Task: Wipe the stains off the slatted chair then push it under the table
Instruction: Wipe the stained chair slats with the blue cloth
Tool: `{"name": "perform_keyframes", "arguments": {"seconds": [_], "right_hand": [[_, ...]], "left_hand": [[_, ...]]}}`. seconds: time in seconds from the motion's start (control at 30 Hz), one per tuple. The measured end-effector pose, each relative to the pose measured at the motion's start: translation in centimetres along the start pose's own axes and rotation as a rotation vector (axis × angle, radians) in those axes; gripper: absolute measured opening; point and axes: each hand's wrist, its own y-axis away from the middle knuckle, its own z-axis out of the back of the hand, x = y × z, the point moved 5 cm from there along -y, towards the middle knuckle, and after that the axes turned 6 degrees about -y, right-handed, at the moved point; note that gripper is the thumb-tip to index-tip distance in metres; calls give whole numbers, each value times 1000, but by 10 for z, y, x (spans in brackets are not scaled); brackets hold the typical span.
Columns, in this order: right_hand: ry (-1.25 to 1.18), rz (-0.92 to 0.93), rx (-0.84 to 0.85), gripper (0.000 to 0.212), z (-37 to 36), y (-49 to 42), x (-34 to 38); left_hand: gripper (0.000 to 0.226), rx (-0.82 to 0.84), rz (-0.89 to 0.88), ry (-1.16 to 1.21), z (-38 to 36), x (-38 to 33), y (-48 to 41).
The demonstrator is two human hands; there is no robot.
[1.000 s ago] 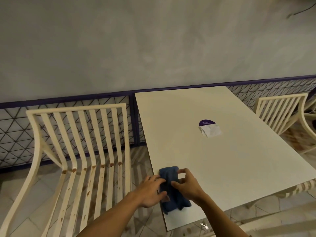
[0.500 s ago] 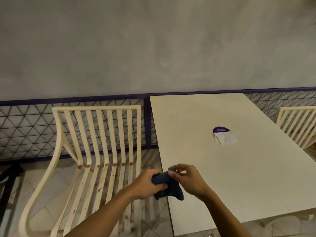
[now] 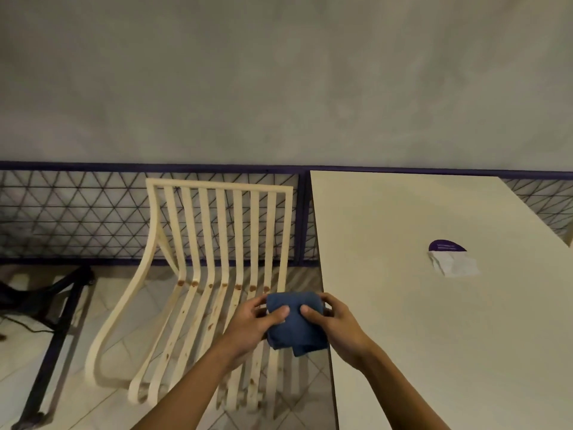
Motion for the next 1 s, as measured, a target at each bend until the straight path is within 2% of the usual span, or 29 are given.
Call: {"name": "perform_keyframes", "arguments": {"seconds": [0.07,0.13,0.27,0.37,0.47,0.57,0.67,0.73,0.8,0.87,0.93,1.0], "right_hand": [[17,13,-26,36,-9,-7,-2],[149,36,-99,36,-18,-15,-5],[401,74,-254,35,-41,-26,-9],[394,102,-283,32,-61,-29,-10],[374,107,-224,19,-84,-35,-14],[346,102,-214,8,-103,-46,-16],[304,76,-314,10,-114,-58,-15],[294,66,-369,13,-122,-67,-14],[225,34,-398,17,-133,-79,-15],[133,-17,-413,20,-147,-93,-21],[79,-56,-393,17,-162,-108,-29],[69,-65,-337,8,-176,-121,-35]], "left_hand": [[26,-52,38,14,6,5,1],[20,-154,27,-32,14,9,1],[7,-371,-109,-332,40,3,3],[20,-471,-170,-483,59,-4,8],[32,-534,-209,-599,73,-13,13],[26,-464,-175,-614,83,-14,9],[13,-292,-130,-629,86,-16,0],[28,-158,-122,-595,89,-16,-6],[32,-82,-103,-520,99,-15,-15],[40,-51,-78,-457,117,-10,-26],[52,-42,-90,-505,138,-7,-39],[48,-59,-87,-509,159,-7,-51]]}}
